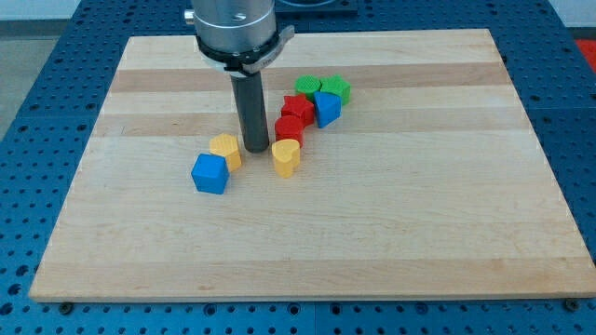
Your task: Push the yellow heart to the bottom
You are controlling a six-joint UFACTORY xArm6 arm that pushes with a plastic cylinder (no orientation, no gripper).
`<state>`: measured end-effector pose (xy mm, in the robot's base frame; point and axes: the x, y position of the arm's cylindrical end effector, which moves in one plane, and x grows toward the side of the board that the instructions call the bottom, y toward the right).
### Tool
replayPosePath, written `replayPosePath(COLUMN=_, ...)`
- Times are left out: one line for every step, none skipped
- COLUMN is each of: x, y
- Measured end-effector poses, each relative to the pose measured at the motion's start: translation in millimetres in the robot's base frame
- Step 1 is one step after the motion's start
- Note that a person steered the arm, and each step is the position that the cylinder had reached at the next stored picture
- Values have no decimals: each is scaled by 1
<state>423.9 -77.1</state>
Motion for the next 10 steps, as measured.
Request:
replayPosePath(x=-9, y=-9)
replayPosePath(x=-9, y=-7)
replayPosePath(x=-9, y=1)
replayPosePath(x=-9, y=15)
replayPosePath(x=-9, y=26)
replayPosePath(x=-7, y=37)
replayPosePath(x=-2, y=47)
replayPosePath(x=7, y=48)
replayPosePath(x=20, y=51)
replayPosePath(x=21, y=65)
